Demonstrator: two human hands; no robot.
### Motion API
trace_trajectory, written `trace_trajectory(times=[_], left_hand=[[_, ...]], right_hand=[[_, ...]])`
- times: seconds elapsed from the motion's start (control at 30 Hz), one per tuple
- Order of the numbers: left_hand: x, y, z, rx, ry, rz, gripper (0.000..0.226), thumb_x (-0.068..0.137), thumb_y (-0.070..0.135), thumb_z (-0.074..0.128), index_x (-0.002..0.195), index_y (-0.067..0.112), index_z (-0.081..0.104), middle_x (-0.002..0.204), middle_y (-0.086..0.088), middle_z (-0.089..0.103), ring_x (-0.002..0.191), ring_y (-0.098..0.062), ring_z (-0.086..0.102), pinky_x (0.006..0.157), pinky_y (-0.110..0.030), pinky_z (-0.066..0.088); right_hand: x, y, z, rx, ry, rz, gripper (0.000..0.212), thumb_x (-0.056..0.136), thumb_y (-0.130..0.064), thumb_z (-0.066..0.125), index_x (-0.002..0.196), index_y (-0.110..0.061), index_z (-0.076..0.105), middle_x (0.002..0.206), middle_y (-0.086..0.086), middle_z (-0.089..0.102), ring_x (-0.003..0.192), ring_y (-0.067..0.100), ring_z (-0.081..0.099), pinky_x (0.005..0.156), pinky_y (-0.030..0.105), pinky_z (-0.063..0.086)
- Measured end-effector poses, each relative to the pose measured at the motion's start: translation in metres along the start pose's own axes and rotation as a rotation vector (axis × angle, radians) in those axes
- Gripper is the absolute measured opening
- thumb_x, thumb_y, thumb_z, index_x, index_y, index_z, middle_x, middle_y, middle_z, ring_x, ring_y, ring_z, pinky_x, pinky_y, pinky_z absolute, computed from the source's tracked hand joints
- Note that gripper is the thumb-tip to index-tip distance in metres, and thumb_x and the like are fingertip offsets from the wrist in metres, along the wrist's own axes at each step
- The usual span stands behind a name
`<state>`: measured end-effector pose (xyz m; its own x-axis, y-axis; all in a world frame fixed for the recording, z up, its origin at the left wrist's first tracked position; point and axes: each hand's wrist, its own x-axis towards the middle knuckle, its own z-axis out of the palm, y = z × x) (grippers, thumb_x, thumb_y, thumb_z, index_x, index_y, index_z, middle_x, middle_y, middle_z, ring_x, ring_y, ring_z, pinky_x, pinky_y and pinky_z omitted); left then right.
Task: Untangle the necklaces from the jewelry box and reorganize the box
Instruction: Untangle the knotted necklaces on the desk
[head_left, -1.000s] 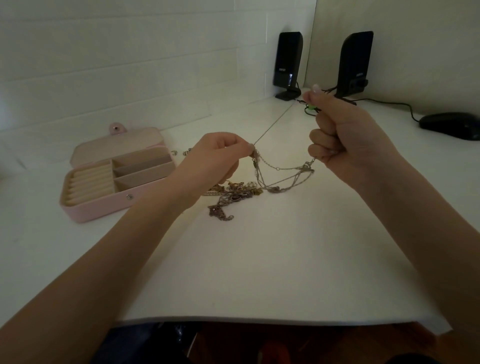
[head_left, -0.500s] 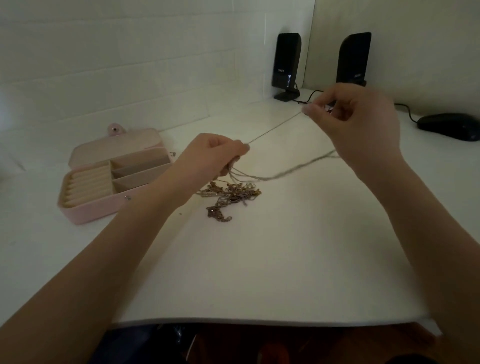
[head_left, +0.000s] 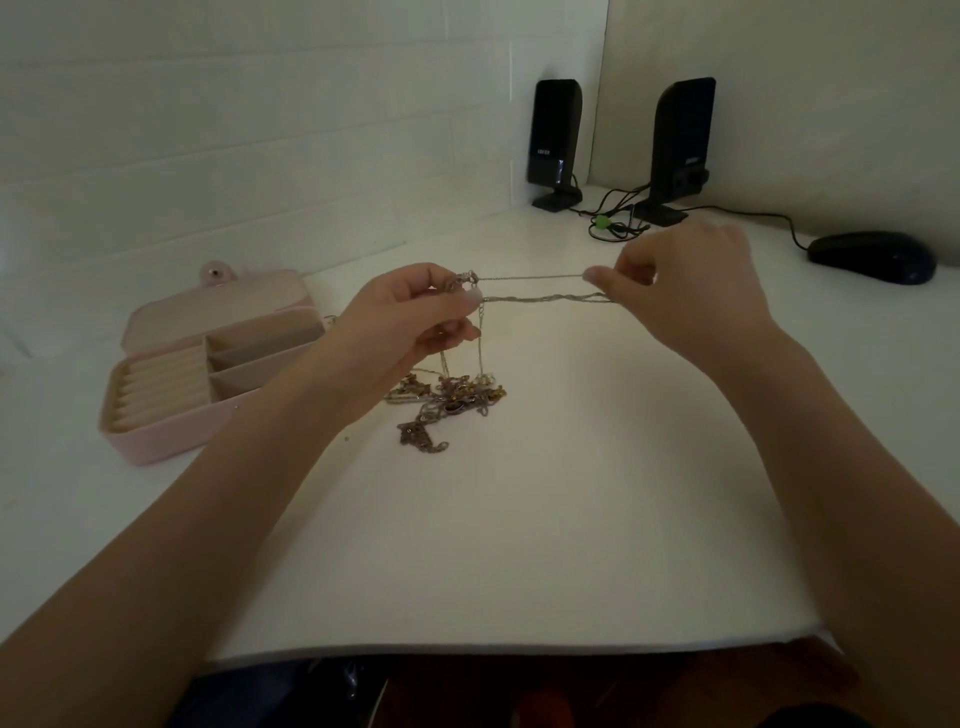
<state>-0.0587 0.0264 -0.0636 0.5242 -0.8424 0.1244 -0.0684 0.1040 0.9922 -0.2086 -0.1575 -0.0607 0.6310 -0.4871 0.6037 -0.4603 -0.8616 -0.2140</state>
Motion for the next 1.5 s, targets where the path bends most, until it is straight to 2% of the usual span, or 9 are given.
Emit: trace_trajectory(times=[0.23, 0.5, 0.63, 0.77, 0.87, 1.0, 1.17, 1.33, 1.5], left_hand=[[0.003, -0.007, -0.001, -0.131, 0.124, -0.005, 0.014, 0.089, 0.007, 0.059, 0.078, 0.013, 0.053, 0.080, -0.006, 0.067, 0.084, -0.017, 0.068, 0.073, -0.026, 0.055], [0.001, -0.008, 0.006, -0.167, 0.102, -0.034, 0.011, 0.088, 0.005, 0.060, 0.080, 0.012, 0.056, 0.070, -0.002, 0.063, 0.049, -0.006, 0.040, 0.043, -0.016, 0.035], [-0.006, -0.009, 0.019, 0.148, -0.055, -0.076, 0.013, 0.086, 0.004, 0.063, 0.093, 0.013, 0.068, 0.065, 0.009, 0.065, 0.050, -0.002, 0.044, 0.047, -0.014, 0.035], [-0.007, -0.008, 0.034, 0.440, -0.082, -0.011, 0.019, 0.086, 0.011, 0.065, 0.084, 0.028, 0.072, 0.070, 0.011, 0.067, 0.064, -0.004, 0.056, 0.066, -0.014, 0.043], [-0.005, -0.004, 0.039, 0.502, -0.120, -0.021, 0.016, 0.085, 0.017, 0.066, 0.077, 0.030, 0.070, 0.075, 0.000, 0.066, 0.070, -0.014, 0.052, 0.069, -0.023, 0.041], [0.002, -0.006, 0.042, 0.493, -0.087, -0.087, 0.015, 0.085, 0.019, 0.065, 0.072, 0.026, 0.067, 0.063, 0.012, 0.060, 0.054, -0.004, 0.049, 0.060, -0.020, 0.038], [0.012, -0.008, 0.051, 0.205, -0.073, -0.102, 0.021, 0.090, 0.003, 0.054, 0.073, 0.016, 0.059, 0.080, 0.001, 0.073, 0.054, -0.004, 0.049, 0.047, -0.015, 0.035], [0.015, -0.013, 0.053, 0.286, -0.005, -0.013, 0.031, 0.092, 0.000, 0.044, 0.078, 0.015, 0.068, 0.042, 0.006, 0.046, 0.037, -0.004, 0.033, 0.039, -0.013, 0.028], [0.014, -0.017, 0.050, 0.192, -0.025, -0.050, 0.038, 0.091, -0.004, 0.037, 0.080, 0.012, 0.070, 0.041, 0.006, 0.032, 0.042, -0.009, 0.024, 0.042, -0.019, 0.023]], right_hand=[[-0.003, -0.004, -0.002, -0.168, -0.122, -0.066, 0.040, 0.078, -0.069, 0.054, 0.075, -0.030, 0.062, 0.073, -0.008, 0.057, 0.084, 0.012, 0.041, 0.079, 0.031, 0.017], [-0.002, 0.003, 0.002, -0.017, -0.051, 0.135, 0.053, 0.090, -0.058, 0.050, 0.059, -0.015, 0.055, 0.059, 0.002, 0.059, 0.065, 0.020, 0.054, 0.085, 0.033, 0.025], [0.008, 0.013, -0.010, 0.332, -0.030, 0.368, 0.048, 0.088, -0.050, 0.058, 0.055, -0.016, 0.049, 0.053, 0.001, 0.044, 0.053, 0.013, 0.042, 0.080, 0.038, 0.046], [0.010, 0.017, -0.034, 0.603, -0.291, 0.533, 0.033, 0.087, -0.035, 0.065, 0.065, -0.013, 0.055, 0.059, 0.000, 0.046, 0.056, 0.011, 0.043, 0.063, 0.028, 0.039], [0.009, 0.030, -0.043, 1.136, -0.542, 0.595, 0.044, 0.091, -0.019, 0.056, 0.051, -0.020, 0.037, 0.052, -0.002, 0.033, 0.049, 0.013, 0.036, 0.065, 0.027, 0.038], [0.002, 0.050, -0.034, 1.443, -0.502, 0.772, 0.043, 0.087, -0.012, 0.043, 0.046, -0.020, 0.031, 0.055, 0.001, 0.027, 0.048, 0.015, 0.032, 0.075, 0.034, 0.056], [-0.005, 0.065, -0.014, 1.106, -0.428, 0.890, 0.038, 0.086, -0.021, 0.050, 0.055, -0.022, 0.028, 0.054, -0.004, 0.019, 0.042, 0.011, 0.017, 0.040, 0.017, 0.020], [-0.006, 0.062, 0.001, 0.504, -0.255, 0.591, 0.028, 0.088, -0.028, 0.060, 0.065, -0.013, 0.055, 0.061, 0.000, 0.046, 0.055, 0.014, 0.039, 0.054, 0.025, 0.030], [-0.011, 0.053, 0.016, 0.134, -0.393, 0.330, 0.018, 0.085, -0.033, 0.060, 0.072, -0.023, 0.053, 0.078, -0.006, 0.055, 0.080, 0.016, 0.050, 0.076, 0.030, 0.032]])
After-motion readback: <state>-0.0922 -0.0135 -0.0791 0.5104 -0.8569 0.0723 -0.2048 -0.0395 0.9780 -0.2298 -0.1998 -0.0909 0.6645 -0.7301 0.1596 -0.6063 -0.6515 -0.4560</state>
